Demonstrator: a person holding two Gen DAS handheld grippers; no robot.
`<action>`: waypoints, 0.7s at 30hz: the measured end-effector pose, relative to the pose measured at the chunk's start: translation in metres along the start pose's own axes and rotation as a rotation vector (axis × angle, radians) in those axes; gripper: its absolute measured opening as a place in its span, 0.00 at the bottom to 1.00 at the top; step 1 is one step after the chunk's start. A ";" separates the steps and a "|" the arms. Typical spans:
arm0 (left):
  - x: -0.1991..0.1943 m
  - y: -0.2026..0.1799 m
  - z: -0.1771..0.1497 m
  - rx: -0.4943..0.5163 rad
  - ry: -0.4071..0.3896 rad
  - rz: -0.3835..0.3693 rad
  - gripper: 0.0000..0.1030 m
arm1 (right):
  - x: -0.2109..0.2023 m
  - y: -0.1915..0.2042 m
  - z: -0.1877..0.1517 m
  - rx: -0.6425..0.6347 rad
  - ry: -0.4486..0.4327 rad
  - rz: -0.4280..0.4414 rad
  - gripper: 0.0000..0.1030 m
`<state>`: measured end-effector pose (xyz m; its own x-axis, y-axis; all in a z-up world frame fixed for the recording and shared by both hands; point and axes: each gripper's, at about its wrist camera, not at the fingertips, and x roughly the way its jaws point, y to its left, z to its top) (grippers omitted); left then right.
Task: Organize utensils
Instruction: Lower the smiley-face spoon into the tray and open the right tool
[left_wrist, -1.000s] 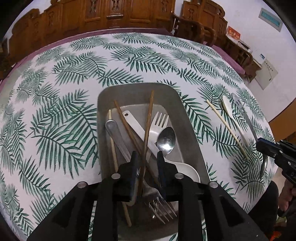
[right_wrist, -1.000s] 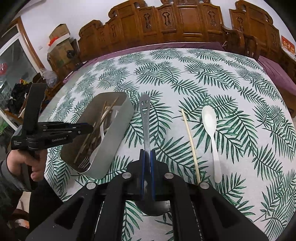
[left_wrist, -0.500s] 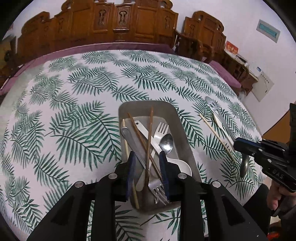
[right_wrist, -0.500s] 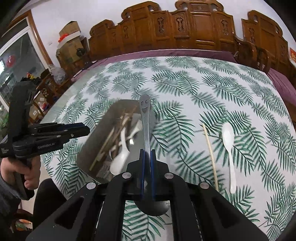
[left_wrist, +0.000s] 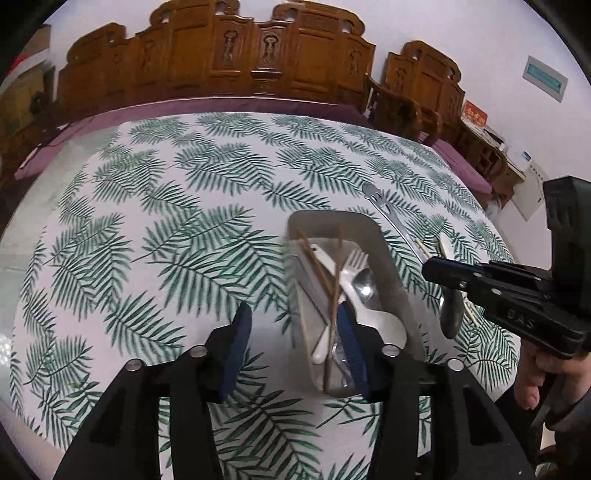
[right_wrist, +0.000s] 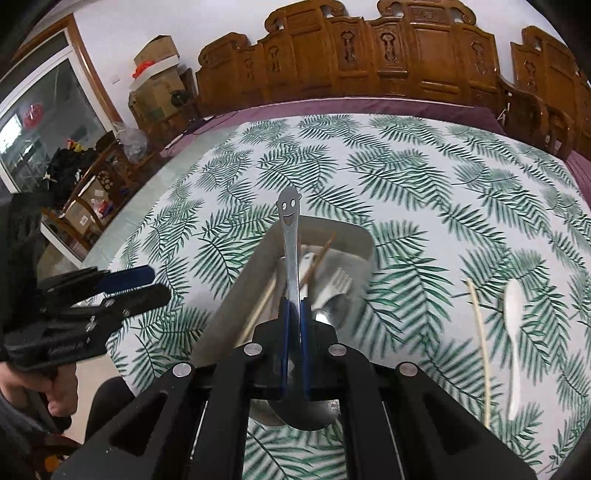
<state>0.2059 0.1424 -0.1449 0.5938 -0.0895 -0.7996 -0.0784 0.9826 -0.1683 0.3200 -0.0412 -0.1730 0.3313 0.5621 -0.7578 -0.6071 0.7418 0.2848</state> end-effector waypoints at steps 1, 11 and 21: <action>-0.001 0.003 -0.001 -0.005 -0.002 0.002 0.52 | 0.004 0.002 0.002 0.004 0.004 0.001 0.07; -0.009 0.025 -0.009 -0.049 -0.011 0.019 0.69 | 0.053 0.009 0.007 0.071 0.063 0.005 0.07; -0.007 0.027 -0.012 -0.049 -0.003 0.025 0.69 | 0.079 0.011 -0.003 0.095 0.117 -0.016 0.07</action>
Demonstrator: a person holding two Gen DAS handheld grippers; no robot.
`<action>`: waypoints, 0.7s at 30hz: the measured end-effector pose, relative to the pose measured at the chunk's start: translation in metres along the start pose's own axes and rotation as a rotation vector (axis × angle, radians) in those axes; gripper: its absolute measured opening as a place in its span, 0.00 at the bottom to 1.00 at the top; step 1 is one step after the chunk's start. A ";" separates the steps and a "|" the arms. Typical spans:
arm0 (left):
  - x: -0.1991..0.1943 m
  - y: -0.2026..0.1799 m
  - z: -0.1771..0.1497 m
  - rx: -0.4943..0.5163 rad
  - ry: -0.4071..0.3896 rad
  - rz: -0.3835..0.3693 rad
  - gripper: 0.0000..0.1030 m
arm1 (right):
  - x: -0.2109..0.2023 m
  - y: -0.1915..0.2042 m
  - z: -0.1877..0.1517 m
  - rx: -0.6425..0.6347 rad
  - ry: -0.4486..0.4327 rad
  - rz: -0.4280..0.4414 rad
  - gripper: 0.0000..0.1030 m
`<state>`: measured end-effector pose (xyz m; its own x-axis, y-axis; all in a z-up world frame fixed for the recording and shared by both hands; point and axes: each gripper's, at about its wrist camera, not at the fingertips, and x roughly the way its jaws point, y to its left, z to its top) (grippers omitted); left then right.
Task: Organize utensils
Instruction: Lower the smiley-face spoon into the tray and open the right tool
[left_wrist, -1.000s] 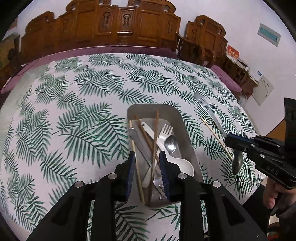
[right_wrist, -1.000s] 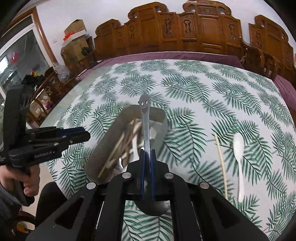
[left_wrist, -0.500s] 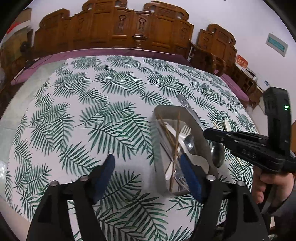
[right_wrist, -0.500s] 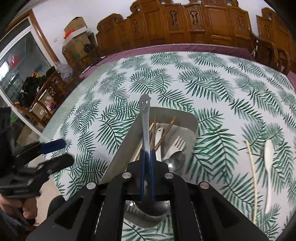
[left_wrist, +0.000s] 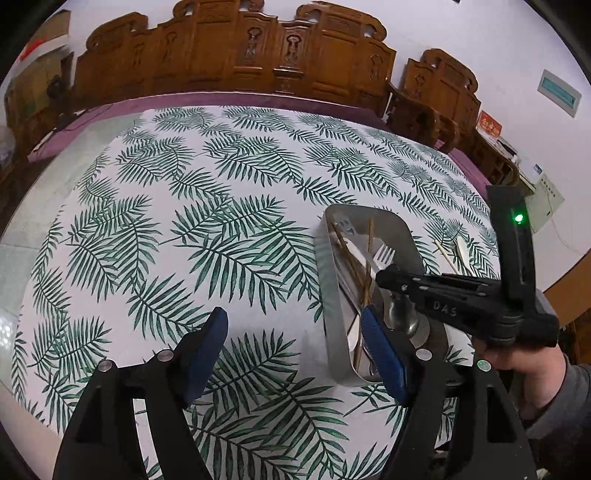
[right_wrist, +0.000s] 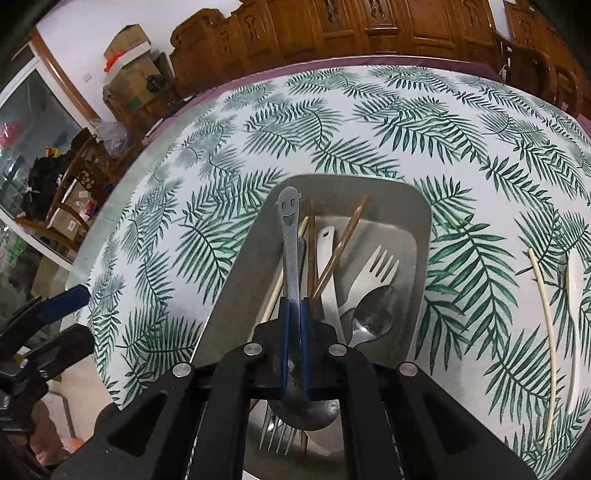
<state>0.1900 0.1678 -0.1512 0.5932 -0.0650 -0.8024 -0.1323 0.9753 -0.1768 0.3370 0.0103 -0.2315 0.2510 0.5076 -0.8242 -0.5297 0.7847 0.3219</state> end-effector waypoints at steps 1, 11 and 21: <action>0.000 -0.001 0.000 0.000 -0.001 0.001 0.69 | 0.001 0.000 0.000 -0.002 0.003 -0.002 0.07; -0.002 -0.008 0.001 0.013 0.001 0.006 0.69 | 0.007 0.003 -0.004 -0.030 0.011 -0.021 0.08; -0.001 -0.025 0.003 0.035 -0.004 -0.006 0.69 | -0.035 -0.009 -0.009 -0.067 -0.069 -0.013 0.10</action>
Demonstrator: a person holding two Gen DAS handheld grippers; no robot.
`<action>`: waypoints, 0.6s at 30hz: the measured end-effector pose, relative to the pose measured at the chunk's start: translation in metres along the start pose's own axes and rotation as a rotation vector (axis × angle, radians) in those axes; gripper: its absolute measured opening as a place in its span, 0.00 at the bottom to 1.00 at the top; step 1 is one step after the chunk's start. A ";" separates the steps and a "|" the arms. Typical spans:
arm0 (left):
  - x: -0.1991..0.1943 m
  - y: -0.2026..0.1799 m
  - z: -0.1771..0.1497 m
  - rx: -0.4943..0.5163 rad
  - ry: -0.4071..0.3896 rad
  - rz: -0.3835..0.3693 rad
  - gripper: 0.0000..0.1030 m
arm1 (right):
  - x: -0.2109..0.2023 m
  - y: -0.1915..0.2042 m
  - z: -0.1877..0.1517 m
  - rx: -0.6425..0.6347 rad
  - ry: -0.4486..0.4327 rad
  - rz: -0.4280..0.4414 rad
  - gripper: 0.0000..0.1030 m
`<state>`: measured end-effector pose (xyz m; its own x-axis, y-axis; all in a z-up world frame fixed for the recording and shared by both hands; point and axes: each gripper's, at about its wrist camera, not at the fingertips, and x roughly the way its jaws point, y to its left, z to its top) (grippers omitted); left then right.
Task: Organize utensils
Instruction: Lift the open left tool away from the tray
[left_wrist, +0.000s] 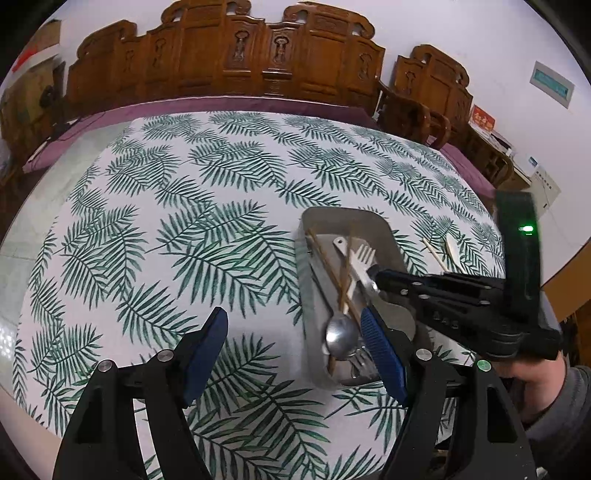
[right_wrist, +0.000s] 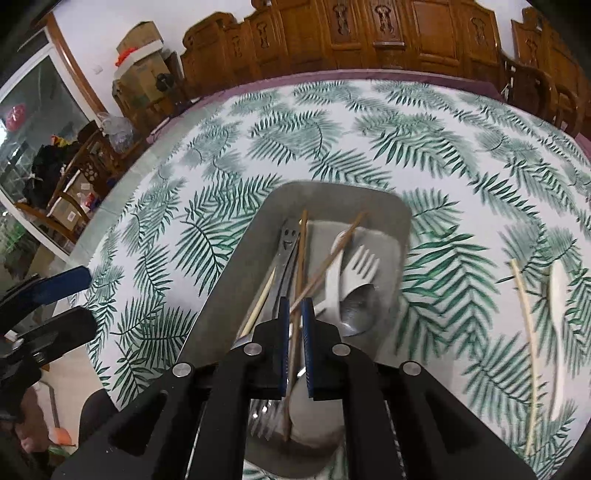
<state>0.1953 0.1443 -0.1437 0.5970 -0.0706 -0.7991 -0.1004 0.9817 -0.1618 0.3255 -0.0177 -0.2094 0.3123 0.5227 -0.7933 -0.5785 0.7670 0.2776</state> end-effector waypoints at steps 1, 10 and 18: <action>0.001 -0.004 0.000 0.005 0.000 -0.002 0.69 | -0.007 -0.003 -0.001 -0.006 -0.012 -0.002 0.10; 0.006 -0.038 0.006 0.045 -0.005 -0.024 0.69 | -0.071 -0.044 -0.022 -0.032 -0.097 -0.057 0.10; 0.016 -0.073 0.012 0.083 -0.008 -0.046 0.69 | -0.105 -0.091 -0.040 0.001 -0.136 -0.124 0.10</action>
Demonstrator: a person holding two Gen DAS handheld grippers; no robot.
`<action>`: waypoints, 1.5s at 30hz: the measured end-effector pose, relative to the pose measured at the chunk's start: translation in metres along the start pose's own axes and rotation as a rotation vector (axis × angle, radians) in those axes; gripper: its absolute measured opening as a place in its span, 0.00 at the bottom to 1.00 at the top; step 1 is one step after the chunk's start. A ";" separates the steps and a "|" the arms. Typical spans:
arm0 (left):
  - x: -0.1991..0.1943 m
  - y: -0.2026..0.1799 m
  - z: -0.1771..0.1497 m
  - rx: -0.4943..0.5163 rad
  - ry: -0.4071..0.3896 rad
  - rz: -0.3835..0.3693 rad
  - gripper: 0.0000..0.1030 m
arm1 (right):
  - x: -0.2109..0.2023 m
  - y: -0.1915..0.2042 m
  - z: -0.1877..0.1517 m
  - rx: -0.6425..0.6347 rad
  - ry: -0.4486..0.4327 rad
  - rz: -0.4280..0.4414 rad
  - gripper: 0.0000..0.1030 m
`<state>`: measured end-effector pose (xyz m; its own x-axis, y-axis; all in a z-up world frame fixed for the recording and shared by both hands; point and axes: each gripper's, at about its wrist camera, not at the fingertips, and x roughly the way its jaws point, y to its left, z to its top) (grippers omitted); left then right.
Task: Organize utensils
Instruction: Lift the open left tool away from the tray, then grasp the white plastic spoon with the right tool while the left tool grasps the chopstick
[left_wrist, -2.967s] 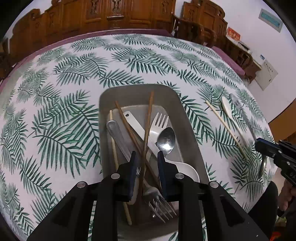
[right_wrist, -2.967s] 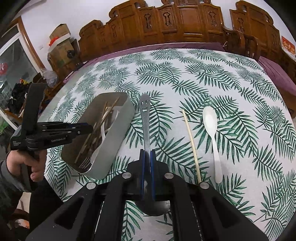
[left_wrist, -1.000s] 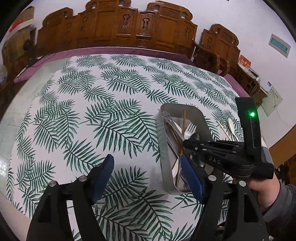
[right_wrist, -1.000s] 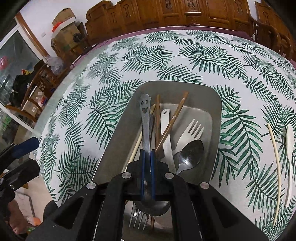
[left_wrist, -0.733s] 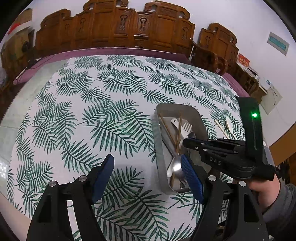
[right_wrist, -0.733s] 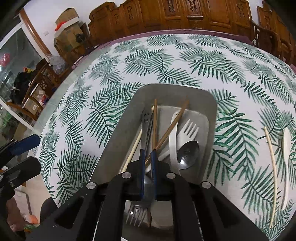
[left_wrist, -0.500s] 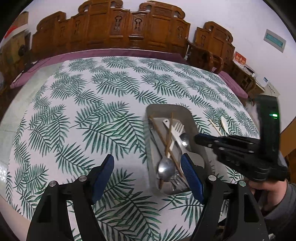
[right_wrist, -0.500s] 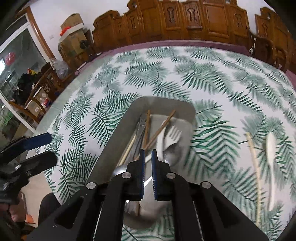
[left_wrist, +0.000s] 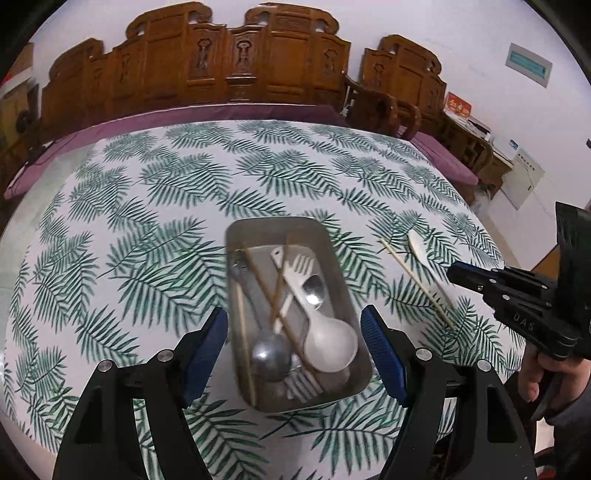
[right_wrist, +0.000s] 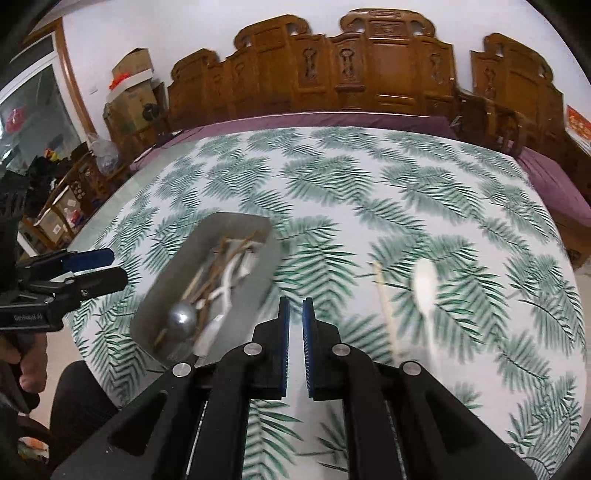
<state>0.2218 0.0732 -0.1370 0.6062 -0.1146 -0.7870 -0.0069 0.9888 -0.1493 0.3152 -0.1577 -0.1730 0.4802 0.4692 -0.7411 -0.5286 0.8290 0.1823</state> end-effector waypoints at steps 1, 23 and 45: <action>0.002 -0.004 0.001 0.003 0.002 -0.002 0.69 | -0.002 -0.008 -0.002 0.008 -0.002 -0.009 0.10; 0.057 -0.074 0.017 0.076 0.069 -0.021 0.69 | 0.040 -0.112 -0.033 0.055 0.113 -0.087 0.22; 0.109 -0.123 0.025 0.132 0.142 -0.032 0.69 | 0.073 -0.122 -0.033 -0.063 0.181 -0.088 0.09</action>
<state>0.3085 -0.0585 -0.1900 0.4860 -0.1498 -0.8610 0.1210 0.9873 -0.1034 0.3913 -0.2344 -0.2711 0.3957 0.3290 -0.8574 -0.5358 0.8410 0.0754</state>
